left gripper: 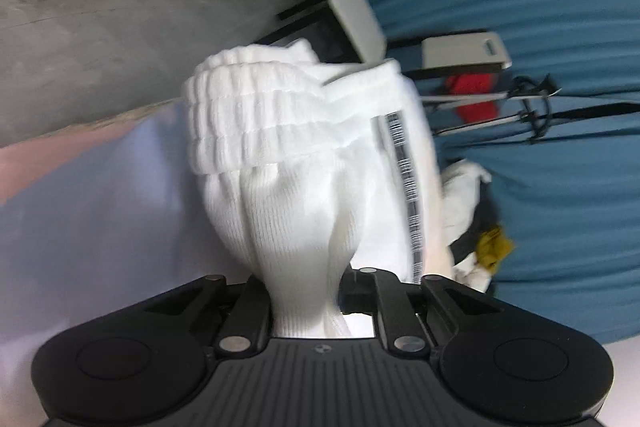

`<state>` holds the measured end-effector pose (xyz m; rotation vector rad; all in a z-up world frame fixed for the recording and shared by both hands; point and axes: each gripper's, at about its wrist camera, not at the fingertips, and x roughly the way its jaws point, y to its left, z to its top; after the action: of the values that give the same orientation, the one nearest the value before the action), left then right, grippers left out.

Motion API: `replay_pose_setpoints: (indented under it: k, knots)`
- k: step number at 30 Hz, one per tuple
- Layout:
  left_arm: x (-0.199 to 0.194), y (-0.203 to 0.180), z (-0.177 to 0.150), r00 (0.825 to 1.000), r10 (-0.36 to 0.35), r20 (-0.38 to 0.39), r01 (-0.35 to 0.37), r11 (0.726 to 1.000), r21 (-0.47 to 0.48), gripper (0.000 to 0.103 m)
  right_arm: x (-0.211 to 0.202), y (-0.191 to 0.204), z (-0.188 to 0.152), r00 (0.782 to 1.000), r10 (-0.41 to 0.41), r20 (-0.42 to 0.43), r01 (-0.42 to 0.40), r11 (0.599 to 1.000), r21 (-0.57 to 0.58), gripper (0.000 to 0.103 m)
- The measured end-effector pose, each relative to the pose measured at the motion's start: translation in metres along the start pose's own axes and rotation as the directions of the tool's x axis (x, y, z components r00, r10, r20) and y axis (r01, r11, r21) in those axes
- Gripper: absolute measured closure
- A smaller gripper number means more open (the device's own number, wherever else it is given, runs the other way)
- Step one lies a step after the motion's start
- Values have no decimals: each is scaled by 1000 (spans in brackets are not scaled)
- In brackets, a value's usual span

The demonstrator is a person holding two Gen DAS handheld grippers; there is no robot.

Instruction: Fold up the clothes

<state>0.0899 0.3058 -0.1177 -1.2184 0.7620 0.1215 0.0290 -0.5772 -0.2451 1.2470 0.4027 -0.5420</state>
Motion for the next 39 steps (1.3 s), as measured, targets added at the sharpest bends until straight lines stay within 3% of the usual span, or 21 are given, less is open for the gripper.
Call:
replay_pose_setpoints:
  k: [6,8,13,19,23,27,35,39]
  knots:
    - [-26,-3,-14,999,24,-27,-22,997,70,66,2,-1,0,1000,21,7,-21,1000,-18,92]
    - [-39,-10,-24,999,45,-10,-43,991,123,50,4,-1,2,1000,26,9,-26,1000,-15,92]
    - [-77,-34,-62,998,41,37,-51,950,308,45,7,-1,7,999,32,22,-31,999,-25,92]
    - [-65,-104,-112,994,9,105,-67,828,557,40,8,3,9,998,46,43,-44,998,-47,92]
    - [-24,-141,-150,996,-23,88,-39,763,646,38,8,3,9,998,48,49,-46,998,-46,92]
    - [29,-163,-187,997,-19,70,-38,679,733,38,7,4,9,997,52,59,-49,997,-52,92]
    - [114,-161,-245,997,65,45,-72,513,855,39,8,6,9,996,45,77,-39,996,-83,92]
    - [139,-148,-255,989,136,50,-108,462,880,42,9,8,8,996,35,88,-26,995,-97,92]
